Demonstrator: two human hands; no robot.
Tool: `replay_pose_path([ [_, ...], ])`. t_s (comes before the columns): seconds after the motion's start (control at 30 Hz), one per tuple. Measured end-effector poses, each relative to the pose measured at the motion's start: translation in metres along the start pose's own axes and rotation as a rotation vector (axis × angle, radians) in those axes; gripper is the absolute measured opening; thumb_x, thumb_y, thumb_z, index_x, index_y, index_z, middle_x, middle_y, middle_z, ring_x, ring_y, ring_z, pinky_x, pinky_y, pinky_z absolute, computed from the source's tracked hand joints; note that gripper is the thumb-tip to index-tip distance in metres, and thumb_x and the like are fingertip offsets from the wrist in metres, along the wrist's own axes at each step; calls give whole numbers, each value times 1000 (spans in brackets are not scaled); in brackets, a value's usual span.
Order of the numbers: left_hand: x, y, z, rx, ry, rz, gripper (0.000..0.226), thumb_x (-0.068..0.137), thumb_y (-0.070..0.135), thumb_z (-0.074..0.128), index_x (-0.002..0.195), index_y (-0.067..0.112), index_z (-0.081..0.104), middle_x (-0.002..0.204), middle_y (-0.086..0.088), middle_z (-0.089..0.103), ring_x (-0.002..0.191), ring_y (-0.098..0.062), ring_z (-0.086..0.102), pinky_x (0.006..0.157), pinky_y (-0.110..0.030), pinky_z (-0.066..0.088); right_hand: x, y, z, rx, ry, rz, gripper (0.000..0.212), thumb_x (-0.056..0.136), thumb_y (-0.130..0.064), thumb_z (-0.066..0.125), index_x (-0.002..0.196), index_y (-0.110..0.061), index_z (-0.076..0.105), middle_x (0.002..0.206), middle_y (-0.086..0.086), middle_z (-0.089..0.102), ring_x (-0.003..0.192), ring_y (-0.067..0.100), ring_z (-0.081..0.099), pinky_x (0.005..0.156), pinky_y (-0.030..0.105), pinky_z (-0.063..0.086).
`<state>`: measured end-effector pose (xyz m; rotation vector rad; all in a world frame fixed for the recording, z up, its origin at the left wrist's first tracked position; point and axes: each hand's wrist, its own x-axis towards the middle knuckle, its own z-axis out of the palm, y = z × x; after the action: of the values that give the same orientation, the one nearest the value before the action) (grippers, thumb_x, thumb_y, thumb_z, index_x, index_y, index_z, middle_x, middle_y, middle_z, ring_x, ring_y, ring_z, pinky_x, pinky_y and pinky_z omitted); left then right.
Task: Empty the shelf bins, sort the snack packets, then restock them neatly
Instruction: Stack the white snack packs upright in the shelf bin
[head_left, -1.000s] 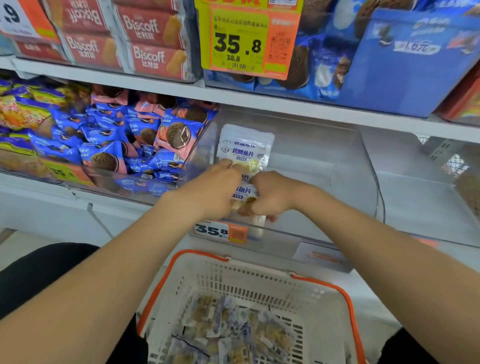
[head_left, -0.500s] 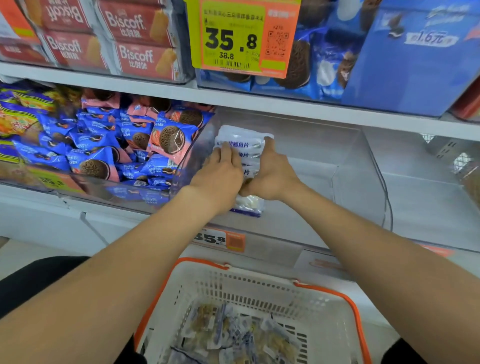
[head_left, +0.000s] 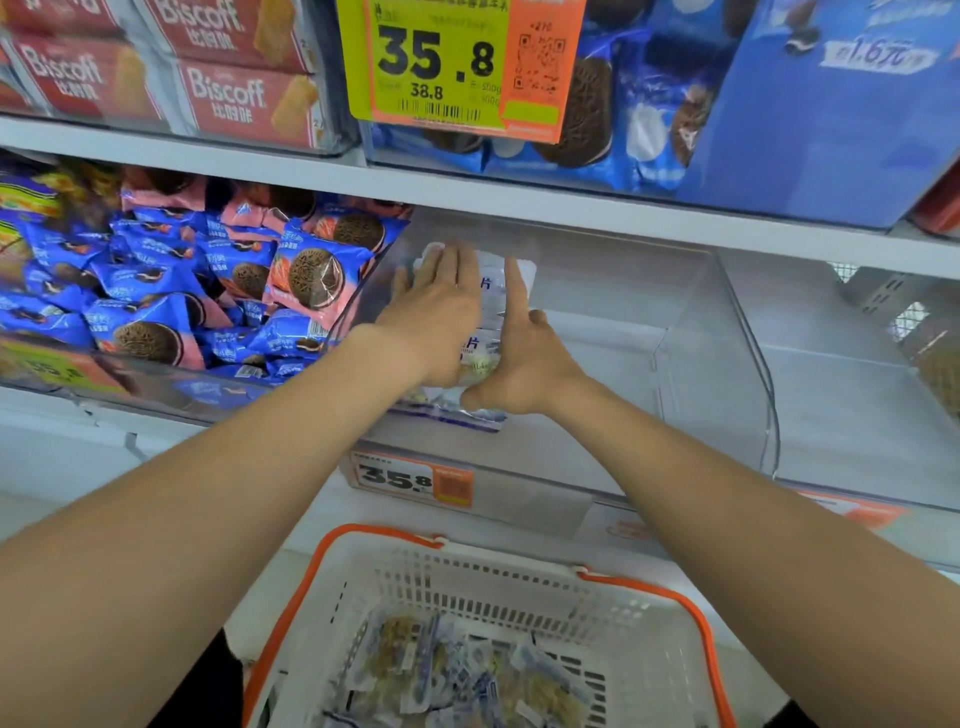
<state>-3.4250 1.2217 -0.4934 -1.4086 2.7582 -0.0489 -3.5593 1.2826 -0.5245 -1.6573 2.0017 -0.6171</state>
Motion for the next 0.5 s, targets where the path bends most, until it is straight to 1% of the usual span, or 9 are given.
replay_pose_path([
  [0.03, -1, 0, -2, 17, -31, -5, 142, 70, 23, 94, 159, -7, -13, 169, -26, 3, 158, -45, 5, 127, -61, 12, 2, -1, -2, -22, -43, 36, 157, 62, -25, 97, 158, -38, -26, 138, 14, 42, 116, 35, 57, 82, 36, 50],
  [0.1, -3, 2, 1, 90, -67, -4, 143, 64, 31, 96, 158, -9, -4, 164, -27, 13, 153, -47, 16, 126, -63, 14, 5, -5, -6, -44, -62, 91, 144, 60, -25, 96, 159, -39, -8, 132, 13, 42, 105, 35, 62, 71, 35, 53],
  [0.2, -5, 5, 11, 143, -22, -11, 123, 69, 26, 92, 157, -4, 11, 163, -25, 10, 155, -45, 11, 127, -61, 15, 7, -6, -10, -86, 81, 72, 106, 62, -22, 91, 141, -28, 21, 113, 10, 46, 92, 32, 61, 69, 36, 52],
  [0.27, -3, 5, 10, 126, 41, -25, 117, 78, 15, 85, 160, -3, 4, 169, -24, -1, 158, -42, 4, 127, -56, 19, 7, -5, -6, -73, 186, 15, 93, 64, -18, 87, 133, -26, 26, 107, 9, 49, 90, 33, 61, 72, 41, 56],
  [0.3, -2, 5, 8, 132, 72, -29, 113, 82, 11, 80, 161, -3, 0, 170, -23, -2, 159, -41, 4, 127, -53, 21, 7, -4, -2, -51, 222, -23, 91, 64, -16, 86, 133, -25, 27, 108, 9, 48, 90, 33, 61, 74, 43, 58],
  [0.37, 0, 6, 3, 141, 136, -25, 96, 87, 5, 69, 160, -2, 7, 166, -25, 16, 156, -41, 17, 124, -48, 28, 6, -2, 5, 37, 242, -34, 101, 64, -10, 86, 141, -25, 22, 117, 10, 44, 94, 32, 59, 80, 43, 58],
  [0.43, 1, 10, 1, 146, 210, -36, 68, 89, -3, 52, 152, 1, 24, 153, -23, 34, 145, -41, 35, 118, -48, 34, 9, 0, 10, 193, 195, 83, 125, 64, -12, 86, 154, -30, 1, 122, 9, 42, 100, 26, 54, 88, 36, 54],
  [0.47, 0, 12, 1, 158, 234, -40, 63, 87, -7, 42, 148, 2, 28, 149, -22, 37, 142, -41, 37, 119, -49, 32, 11, 1, 12, 238, 151, 155, 133, 62, -18, 85, 155, -33, -9, 123, 8, 46, 106, 26, 53, 93, 36, 52],
  [0.5, 0, 15, 2, 172, 246, -41, 65, 84, -8, 40, 147, 3, 29, 150, -21, 36, 143, -41, 37, 122, -50, 28, 13, 2, 11, 242, 104, 200, 134, 59, -26, 82, 155, -35, -11, 124, 8, 52, 113, 28, 54, 97, 38, 52],
])
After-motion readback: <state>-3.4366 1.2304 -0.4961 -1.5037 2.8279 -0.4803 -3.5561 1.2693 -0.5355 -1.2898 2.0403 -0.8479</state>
